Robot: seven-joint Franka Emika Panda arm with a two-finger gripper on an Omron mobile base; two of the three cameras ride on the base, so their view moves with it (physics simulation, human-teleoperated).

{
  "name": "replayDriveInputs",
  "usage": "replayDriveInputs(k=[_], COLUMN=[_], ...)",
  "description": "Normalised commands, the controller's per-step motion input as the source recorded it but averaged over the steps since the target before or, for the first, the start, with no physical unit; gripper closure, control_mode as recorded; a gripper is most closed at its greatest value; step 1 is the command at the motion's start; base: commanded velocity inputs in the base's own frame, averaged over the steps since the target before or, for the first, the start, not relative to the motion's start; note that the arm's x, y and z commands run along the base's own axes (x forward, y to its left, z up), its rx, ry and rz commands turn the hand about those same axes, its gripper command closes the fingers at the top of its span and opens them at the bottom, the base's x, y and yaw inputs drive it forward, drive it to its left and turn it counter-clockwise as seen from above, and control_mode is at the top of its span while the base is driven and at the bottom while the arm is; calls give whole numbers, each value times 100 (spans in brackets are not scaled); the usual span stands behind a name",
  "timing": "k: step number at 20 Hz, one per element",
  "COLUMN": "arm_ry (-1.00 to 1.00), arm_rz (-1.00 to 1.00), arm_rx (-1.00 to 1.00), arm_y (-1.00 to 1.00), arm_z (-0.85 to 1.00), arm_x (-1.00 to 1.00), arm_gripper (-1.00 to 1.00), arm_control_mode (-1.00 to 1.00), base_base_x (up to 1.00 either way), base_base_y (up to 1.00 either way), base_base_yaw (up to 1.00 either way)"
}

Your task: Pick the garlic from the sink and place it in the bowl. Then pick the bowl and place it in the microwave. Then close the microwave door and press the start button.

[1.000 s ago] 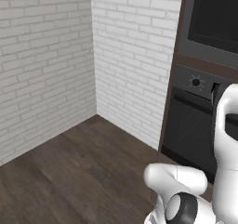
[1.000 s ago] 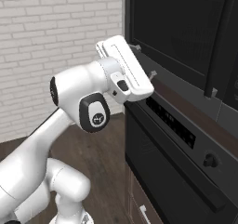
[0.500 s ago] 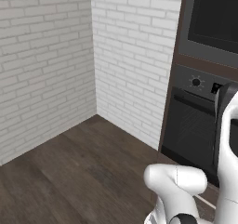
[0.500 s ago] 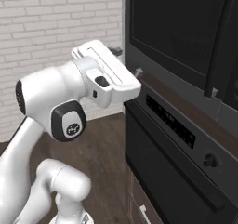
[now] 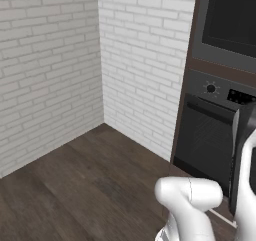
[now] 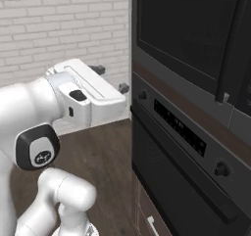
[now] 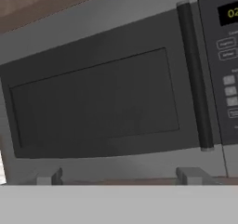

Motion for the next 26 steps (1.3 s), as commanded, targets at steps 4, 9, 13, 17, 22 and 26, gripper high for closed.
replayDriveInputs(k=[4, 9, 13, 17, 22, 26], arm_ry=[-17, 3, 0, 0, -5, 12], arm_rz=[-4, -7, -12, -15, -11, -1], arm_rx=[-5, -2, -4, 0, 0, 0], arm_y=[12, 0, 0, -9, -12, -15], arm_z=[-26, -6, 0, 14, 23, 0], arm_x=[-22, -29, -16, -4, -23, -1], arm_gripper=[100, 100, 100, 100, 100, 100], arm_control_mode=[-100, -100, -100, -100, -100, -100], base_base_x=[0, 0, 0, 0, 0, 0], base_base_y=[0, 0, 0, 0, 0, 0], base_base_yaw=[0, 0, 0, 0, 0, 0])
